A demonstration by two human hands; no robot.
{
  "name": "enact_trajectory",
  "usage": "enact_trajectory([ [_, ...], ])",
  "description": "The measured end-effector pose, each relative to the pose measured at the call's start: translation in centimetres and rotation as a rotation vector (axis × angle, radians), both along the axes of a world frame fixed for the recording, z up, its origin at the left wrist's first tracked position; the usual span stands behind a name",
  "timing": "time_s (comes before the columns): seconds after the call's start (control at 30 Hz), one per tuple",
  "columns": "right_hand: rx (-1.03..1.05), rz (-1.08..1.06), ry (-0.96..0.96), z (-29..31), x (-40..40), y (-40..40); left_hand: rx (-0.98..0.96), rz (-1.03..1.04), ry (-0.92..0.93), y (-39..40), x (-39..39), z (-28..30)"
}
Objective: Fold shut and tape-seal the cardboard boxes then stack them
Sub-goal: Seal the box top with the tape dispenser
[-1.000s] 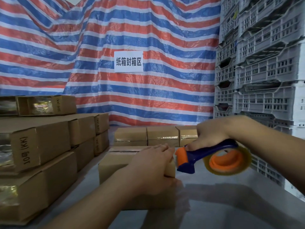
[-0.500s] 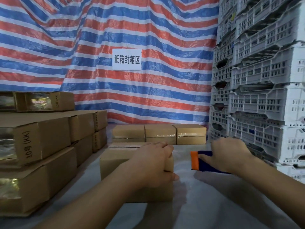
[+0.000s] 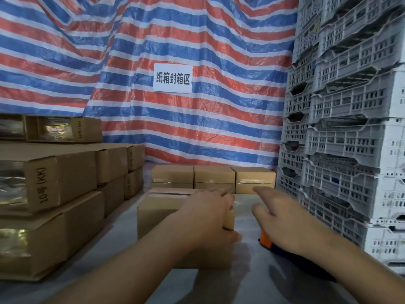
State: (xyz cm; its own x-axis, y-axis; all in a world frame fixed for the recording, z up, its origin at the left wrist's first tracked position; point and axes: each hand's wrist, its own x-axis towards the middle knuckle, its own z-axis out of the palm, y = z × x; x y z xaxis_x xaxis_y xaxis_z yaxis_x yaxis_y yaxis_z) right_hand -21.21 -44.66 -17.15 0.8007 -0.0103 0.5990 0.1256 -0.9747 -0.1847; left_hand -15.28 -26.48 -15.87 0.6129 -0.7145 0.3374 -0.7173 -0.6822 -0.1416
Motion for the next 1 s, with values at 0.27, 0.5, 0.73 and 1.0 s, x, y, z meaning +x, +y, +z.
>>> enact_trajectory([
  [0.27,0.631,0.242,0.146,-1.4,1.4,6.5,0.047,-0.008,-0.021,-0.1,-0.5,0.5],
  [0.5,0.824,0.205,0.204,-2.4,1.6,7.3,0.033,-0.004,0.052,0.1,-0.3,0.6],
  [0.73,0.781,0.203,0.266,-1.6,1.0,7.4,-0.236,-0.095,0.109,5.1,0.3,2.3],
  [1.0,0.675,0.123,0.26,-1.1,0.8,7.4,-1.103,-0.065,0.503,11.8,2.5,-2.6],
])
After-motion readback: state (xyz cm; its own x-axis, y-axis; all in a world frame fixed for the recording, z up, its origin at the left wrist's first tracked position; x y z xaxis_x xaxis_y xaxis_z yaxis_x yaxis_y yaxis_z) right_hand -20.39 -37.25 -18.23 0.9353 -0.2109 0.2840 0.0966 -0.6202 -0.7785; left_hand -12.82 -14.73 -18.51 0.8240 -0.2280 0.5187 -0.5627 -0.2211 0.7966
